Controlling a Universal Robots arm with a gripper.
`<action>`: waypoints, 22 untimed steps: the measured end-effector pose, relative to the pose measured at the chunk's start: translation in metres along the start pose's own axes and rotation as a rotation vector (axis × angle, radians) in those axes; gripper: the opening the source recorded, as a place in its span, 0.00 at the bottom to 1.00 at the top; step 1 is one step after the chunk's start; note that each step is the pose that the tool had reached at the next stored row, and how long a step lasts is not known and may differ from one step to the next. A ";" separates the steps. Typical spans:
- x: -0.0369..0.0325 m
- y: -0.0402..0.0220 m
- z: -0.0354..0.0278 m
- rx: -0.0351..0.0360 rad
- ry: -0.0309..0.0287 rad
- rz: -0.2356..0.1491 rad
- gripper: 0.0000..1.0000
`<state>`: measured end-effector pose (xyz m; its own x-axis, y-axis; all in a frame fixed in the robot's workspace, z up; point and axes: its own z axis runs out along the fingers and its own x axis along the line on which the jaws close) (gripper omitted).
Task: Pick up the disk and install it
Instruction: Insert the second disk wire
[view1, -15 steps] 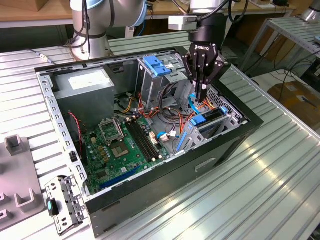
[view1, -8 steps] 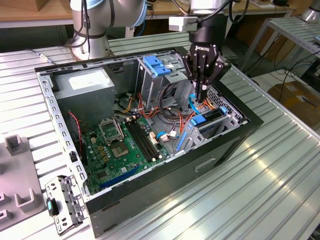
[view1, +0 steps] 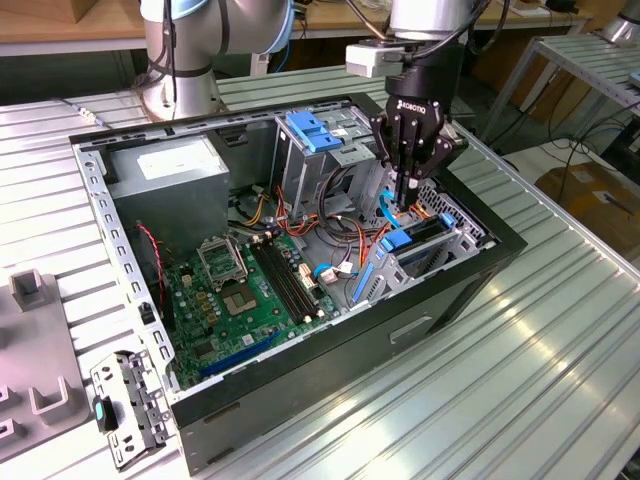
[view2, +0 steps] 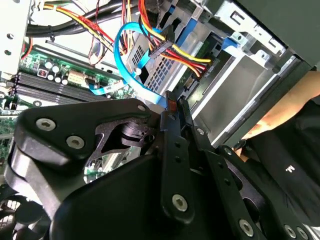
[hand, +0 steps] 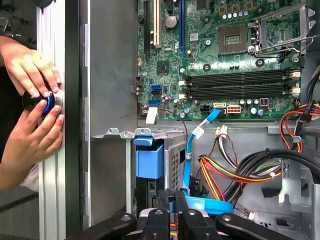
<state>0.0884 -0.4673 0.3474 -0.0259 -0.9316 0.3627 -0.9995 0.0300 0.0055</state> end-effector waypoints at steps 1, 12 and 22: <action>0.0000 0.0000 0.0001 0.0028 -0.0058 0.001 0.16; 0.0024 -0.0001 0.0020 0.0160 -0.0422 0.006 0.16; 0.0028 -0.0001 0.0014 0.0161 -0.0421 0.006 0.16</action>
<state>0.0884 -0.4704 0.3471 -0.0323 -0.9458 0.3231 -0.9995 0.0302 -0.0117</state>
